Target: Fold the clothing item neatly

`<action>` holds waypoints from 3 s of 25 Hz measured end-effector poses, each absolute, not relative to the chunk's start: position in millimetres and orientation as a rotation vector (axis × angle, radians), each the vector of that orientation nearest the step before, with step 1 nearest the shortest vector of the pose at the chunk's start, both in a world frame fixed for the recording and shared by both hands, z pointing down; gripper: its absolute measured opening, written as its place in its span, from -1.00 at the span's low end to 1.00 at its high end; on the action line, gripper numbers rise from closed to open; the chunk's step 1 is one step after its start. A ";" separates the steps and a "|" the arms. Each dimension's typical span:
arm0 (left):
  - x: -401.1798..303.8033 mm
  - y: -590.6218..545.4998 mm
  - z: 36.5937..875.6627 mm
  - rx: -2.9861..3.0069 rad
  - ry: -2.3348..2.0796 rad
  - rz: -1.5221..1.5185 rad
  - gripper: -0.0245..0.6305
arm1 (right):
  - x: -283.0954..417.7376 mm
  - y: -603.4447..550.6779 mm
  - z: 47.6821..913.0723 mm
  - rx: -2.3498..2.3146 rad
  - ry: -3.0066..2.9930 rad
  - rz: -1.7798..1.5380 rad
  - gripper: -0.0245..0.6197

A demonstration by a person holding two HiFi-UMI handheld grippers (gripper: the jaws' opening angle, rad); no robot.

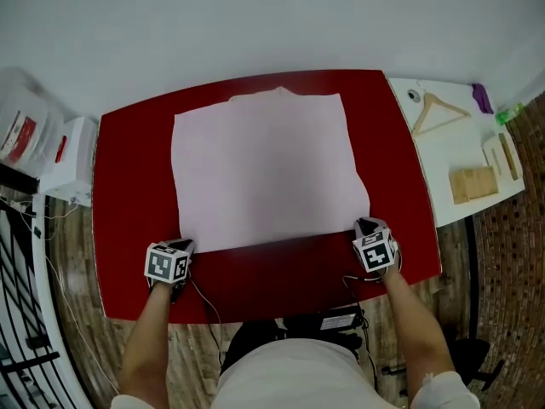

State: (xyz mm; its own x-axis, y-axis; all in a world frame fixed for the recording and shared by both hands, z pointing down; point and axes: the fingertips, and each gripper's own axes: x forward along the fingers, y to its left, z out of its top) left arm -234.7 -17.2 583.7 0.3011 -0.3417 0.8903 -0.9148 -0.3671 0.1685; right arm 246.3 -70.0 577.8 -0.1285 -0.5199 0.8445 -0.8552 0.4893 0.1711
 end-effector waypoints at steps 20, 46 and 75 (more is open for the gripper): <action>-236.8 22.1 543.3 1.869 -1.320 0.879 -0.91 | 255.2 -69.6 546.7 1.219 -1.885 0.414 -0.82; -125.5 96.5 424.7 2.086 -1.367 0.135 -0.91 | 207.1 -18.3 447.1 1.181 -2.206 0.338 -0.86; -140.9 205.3 377.0 2.328 -1.060 0.065 -0.91 | 101.5 127.8 385.3 1.256 -2.277 0.407 -0.86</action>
